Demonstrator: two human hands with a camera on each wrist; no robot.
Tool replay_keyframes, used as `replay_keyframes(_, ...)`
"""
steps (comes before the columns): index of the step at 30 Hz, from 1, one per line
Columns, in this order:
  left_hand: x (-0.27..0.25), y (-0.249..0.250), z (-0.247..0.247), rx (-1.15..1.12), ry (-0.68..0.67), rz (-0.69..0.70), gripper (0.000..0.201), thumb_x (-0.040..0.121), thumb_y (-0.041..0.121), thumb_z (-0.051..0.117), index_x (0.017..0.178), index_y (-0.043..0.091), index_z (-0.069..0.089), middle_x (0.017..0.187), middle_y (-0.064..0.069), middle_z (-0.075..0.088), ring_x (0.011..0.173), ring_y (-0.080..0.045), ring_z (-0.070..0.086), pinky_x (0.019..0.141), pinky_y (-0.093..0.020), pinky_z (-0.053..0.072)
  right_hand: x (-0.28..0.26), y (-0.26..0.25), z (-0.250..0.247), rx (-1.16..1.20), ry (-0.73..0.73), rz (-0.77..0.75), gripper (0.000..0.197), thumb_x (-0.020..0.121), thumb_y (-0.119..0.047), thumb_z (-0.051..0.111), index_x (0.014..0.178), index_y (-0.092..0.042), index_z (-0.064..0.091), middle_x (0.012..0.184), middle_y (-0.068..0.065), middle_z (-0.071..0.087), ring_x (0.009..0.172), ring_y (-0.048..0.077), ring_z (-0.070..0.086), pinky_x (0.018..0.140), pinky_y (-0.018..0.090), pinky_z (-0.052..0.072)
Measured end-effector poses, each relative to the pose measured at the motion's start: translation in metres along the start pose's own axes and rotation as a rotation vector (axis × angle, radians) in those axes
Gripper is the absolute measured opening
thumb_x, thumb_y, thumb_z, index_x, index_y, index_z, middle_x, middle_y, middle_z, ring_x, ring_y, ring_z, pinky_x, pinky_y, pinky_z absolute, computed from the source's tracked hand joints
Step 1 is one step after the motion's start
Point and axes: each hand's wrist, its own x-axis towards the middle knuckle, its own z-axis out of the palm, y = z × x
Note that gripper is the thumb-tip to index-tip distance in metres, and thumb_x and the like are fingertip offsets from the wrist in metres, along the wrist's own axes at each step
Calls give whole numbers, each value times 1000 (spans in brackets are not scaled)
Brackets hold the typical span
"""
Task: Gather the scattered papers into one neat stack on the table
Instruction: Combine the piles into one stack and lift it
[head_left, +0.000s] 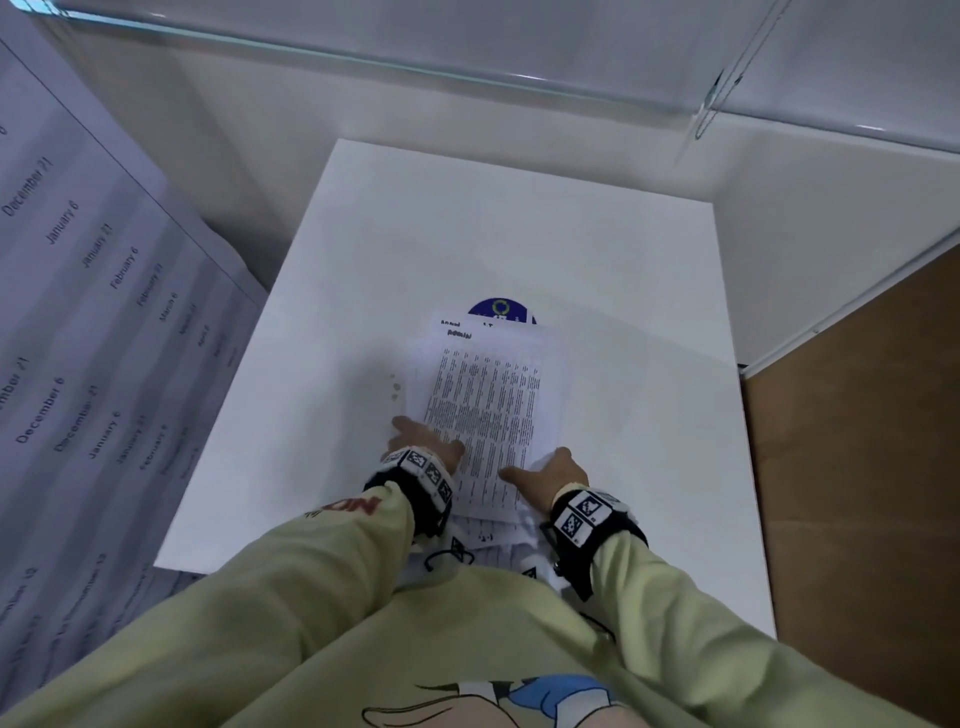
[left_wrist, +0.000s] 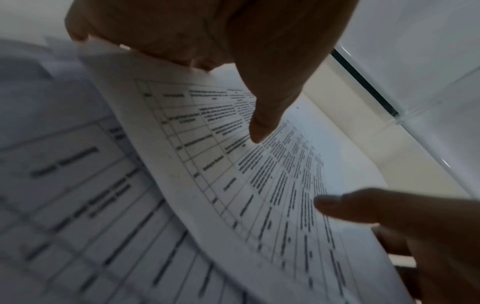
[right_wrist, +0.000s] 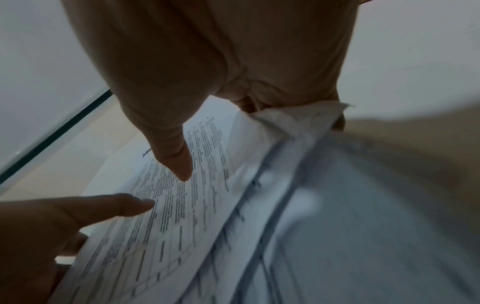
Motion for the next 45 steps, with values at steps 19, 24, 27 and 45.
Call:
replay_keyframes(19, -13, -3, -77, -501, -159, 878, 45, 74, 21, 63, 118, 12, 61, 109, -9, 69, 99, -23, 68, 86, -43, 57, -21, -22, -85, 563, 131, -417, 76, 57, -61, 84, 102, -4, 62, 83, 4, 65, 66, 21, 60, 69, 32, 52)
replay_keyframes(24, -45, 34, -79, -669, 246, 815, 41, 76, 28, 56, 112, 10, 62, 96, -3, 67, 87, -23, 64, 78, -32, 52, -54, -65, -106, 626, 313, -648, 16, 86, -31, 72, 96, -19, 68, 85, -4, 71, 78, 14, 68, 63, 14, 54)
replay_keyframes(27, -62, 52, -78, -778, 326, 808, 36, 84, 23, 62, 115, 4, 62, 93, 0, 65, 81, -16, 61, 76, -28, 50, -69, -74, -102, 661, 407, -786, 5, 90, -23, 68, 85, -26, 67, 82, -2, 71, 75, 15, 67, 69, 28, 58)
replay_keyframes(45, -61, 53, -71, -679, 255, 884, 40, 85, 27, 56, 124, 16, 54, 114, 1, 64, 103, -13, 60, 89, -29, 47, -44, -44, -94, 749, 380, -667, 14, 90, -18, 68, 104, -17, 69, 98, 5, 74, 92, 20, 70, 83, 27, 52)
